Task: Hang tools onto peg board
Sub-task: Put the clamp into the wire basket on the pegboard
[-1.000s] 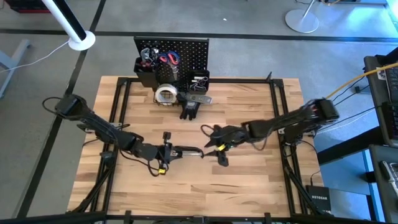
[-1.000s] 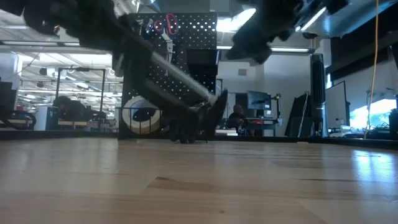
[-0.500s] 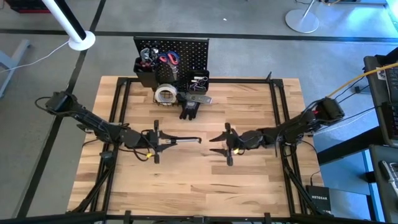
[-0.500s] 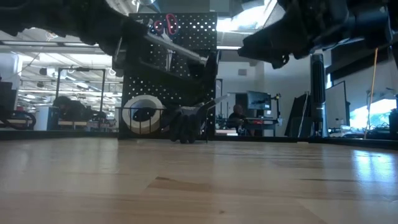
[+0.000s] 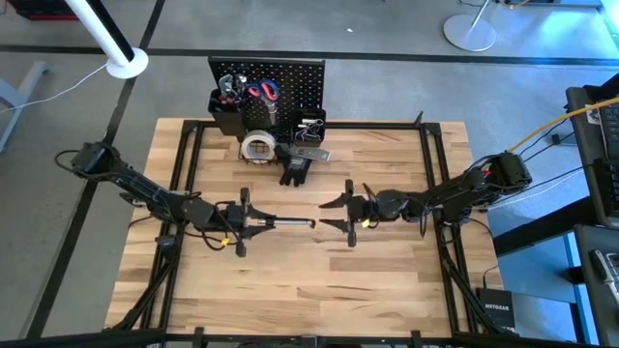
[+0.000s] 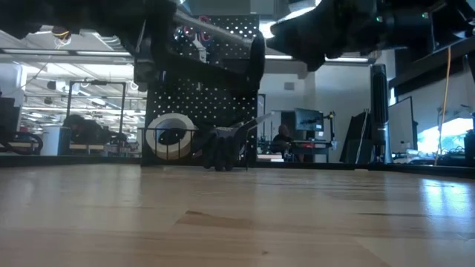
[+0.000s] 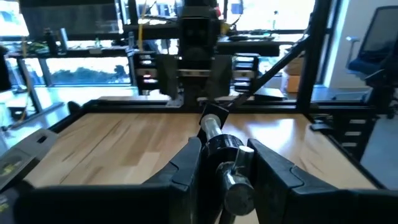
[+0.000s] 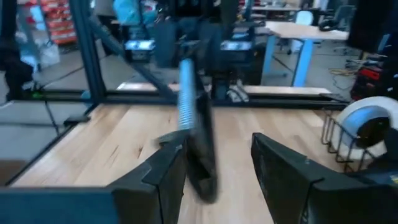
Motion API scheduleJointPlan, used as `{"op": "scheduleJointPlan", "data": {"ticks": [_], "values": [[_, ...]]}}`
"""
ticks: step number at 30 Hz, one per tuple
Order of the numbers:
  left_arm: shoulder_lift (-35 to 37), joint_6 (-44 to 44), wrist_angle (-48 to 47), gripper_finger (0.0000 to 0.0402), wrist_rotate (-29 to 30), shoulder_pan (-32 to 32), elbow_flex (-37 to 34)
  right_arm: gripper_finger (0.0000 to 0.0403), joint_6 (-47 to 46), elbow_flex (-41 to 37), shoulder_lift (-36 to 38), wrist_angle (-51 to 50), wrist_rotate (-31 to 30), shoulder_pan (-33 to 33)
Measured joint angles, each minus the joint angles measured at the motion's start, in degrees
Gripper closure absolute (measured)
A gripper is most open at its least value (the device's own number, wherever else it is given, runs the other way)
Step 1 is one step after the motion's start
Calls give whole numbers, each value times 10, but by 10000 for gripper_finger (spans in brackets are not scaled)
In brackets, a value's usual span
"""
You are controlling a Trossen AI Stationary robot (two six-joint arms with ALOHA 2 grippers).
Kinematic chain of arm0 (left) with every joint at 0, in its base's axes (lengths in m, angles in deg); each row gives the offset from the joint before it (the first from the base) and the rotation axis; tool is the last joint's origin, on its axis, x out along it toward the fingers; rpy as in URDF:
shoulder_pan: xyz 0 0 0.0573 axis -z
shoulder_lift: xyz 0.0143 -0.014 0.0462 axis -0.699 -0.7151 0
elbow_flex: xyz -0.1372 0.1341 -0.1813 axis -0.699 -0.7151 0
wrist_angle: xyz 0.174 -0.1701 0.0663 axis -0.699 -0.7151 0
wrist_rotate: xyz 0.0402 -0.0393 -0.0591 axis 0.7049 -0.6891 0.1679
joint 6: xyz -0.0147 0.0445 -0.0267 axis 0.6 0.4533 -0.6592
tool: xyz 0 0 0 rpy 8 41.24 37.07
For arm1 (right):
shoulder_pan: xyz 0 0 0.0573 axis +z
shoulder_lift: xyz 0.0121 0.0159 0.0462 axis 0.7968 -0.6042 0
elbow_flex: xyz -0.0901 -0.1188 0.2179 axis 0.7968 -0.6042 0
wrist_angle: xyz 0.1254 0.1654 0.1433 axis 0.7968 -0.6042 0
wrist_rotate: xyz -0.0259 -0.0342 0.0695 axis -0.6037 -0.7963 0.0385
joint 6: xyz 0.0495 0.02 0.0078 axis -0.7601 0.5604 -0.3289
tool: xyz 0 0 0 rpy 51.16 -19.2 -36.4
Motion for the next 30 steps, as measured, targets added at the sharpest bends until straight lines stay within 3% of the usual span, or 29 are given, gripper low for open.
{"op": "scheduleJointPlan", "data": {"ticks": [12,17,23,26,30], "values": [[12,-15,18,317,24,-2,0,221,19,6,-41,25,5,-3],[12,-11,42,317,23,-2,0,221,32,33,-66,22,27,-7],[12,-11,42,317,23,-2,0,224,61,68,-107,23,14,-6],[12,-10,45,317,20,-2,0,248,74,79,-111,19,29,-6],[12,-10,49,317,15,-1,0,312,86,84,-111,-8,32,-11]]}}
